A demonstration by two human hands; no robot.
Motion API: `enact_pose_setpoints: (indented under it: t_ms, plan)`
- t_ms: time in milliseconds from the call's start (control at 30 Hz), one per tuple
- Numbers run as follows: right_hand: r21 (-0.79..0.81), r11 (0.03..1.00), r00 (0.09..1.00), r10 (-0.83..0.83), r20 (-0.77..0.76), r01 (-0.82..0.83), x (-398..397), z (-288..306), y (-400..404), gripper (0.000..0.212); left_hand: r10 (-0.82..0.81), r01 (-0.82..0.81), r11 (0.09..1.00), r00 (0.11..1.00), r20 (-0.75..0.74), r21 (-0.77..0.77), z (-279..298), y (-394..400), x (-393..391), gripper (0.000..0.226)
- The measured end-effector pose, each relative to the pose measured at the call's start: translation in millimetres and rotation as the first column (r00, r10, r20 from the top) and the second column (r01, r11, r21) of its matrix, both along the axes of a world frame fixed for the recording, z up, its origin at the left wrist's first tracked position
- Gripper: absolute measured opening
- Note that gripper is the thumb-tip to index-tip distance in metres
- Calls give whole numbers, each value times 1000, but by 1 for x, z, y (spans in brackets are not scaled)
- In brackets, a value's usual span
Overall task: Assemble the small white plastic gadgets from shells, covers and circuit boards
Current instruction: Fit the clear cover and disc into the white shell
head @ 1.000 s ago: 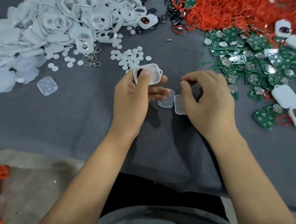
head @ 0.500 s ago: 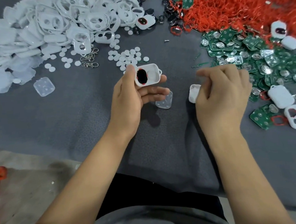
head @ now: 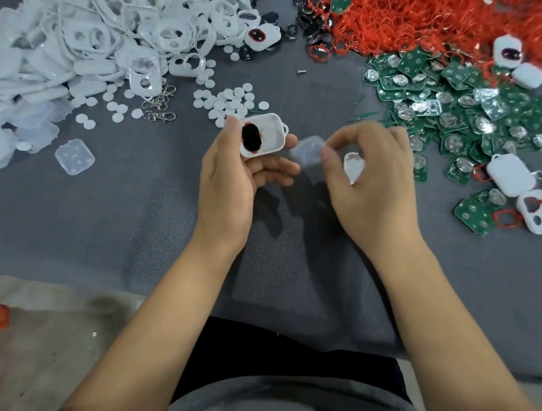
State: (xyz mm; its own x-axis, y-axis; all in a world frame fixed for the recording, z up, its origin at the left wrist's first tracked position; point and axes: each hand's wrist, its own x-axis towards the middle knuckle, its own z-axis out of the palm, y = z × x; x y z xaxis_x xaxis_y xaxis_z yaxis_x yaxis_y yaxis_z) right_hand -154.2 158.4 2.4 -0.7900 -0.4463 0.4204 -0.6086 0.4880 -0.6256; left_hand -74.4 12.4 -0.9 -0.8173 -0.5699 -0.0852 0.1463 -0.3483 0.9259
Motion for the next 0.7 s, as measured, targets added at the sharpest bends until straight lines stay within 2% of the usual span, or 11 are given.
enact_pose_setpoints:
  t_ms: [100, 200, 300, 433, 633, 700]
  plan:
    - [-342, 936, 976, -9, 219, 85, 0, 9, -1, 9, -13, 14, 1000, 1000, 24, -24, -1, -1, 0, 52]
    - [-507, 856, 952, 60, 299, 105, 0, 16, -1, 15, -49, 49, 999, 998, 49, -12, 2, -2, 0, 56]
    - [-536, 840, 935, 116, 335, 88, 0, 17, 1, 17, -97, 94, 994, 994, 52, 57, 5, -2, 1, 58]
    - [-555, 831, 897, 215, 385, 40, 0, 16, 0, 24, -200, 188, 970, 977, 67, 155, 10, -5, 1, 49]
    - [-574, 819, 875, 277, 398, 2, -1, 14, -2, 10, -362, 339, 906, 931, 52, 253, 13, -8, 3, 44]
    - [-593, 805, 857, 326, 400, -29, 2, 15, -3, 12, -380, 356, 897, 924, 44, 264, 11, -8, 3, 44]
